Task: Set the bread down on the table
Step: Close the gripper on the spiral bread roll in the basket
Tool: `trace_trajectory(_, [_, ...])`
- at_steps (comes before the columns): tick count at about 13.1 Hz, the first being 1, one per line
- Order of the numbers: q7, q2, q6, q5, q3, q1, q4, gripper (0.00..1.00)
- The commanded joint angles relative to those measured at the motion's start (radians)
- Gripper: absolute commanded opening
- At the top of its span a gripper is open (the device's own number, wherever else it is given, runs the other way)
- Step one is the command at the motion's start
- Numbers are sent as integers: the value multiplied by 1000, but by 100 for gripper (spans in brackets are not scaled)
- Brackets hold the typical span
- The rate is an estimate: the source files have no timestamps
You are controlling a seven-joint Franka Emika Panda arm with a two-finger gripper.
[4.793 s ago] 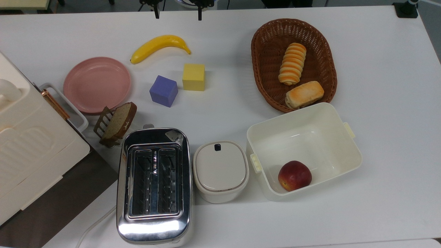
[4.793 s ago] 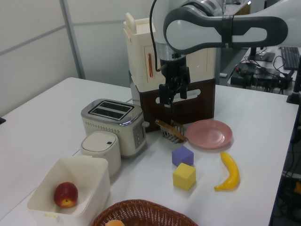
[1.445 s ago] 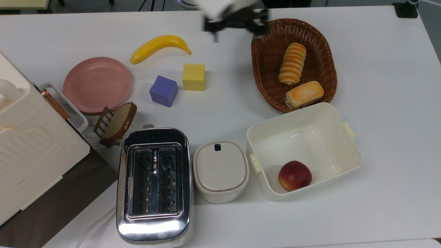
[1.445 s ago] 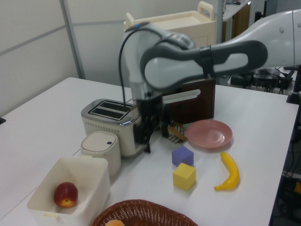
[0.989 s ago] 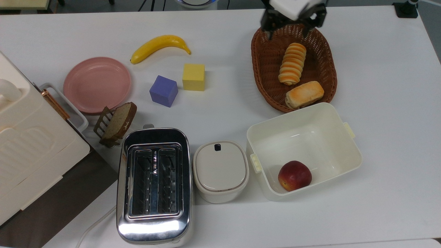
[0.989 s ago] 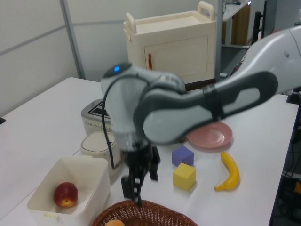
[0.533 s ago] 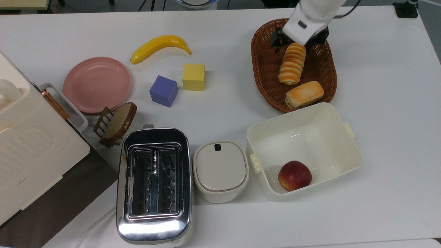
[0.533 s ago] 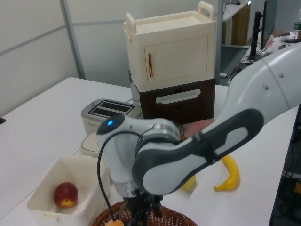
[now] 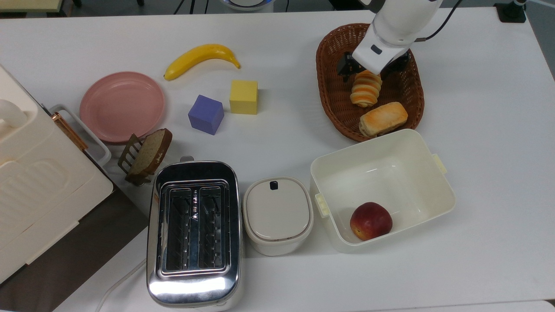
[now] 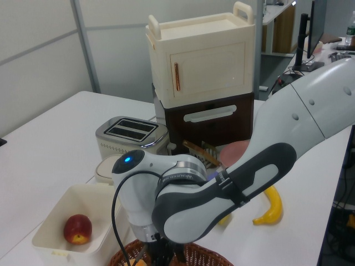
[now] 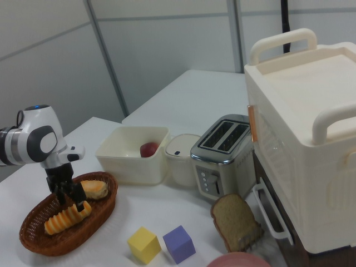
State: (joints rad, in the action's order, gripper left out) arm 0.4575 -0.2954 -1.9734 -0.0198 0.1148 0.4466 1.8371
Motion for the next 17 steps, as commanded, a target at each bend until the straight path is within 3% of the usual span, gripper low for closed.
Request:
trace_trajectory(1, [33,-22,-53,-23,-24,58,-2,100])
trace_trajectory(8, [52,-54,-58,-68,-26,76,-2,99])
trace_trajectory(9, [52,-54,-58,-75,-26,75,-2,92])
trace_trajectory(11, [53,-57,-59,-91,-26,73,-4,34])
trace_trajectory(13, [55,-62,-59,-92,-26,73,-4,7])
trace_trajectory(17, [64,-45,-53,-103,-27,69,-6,6])
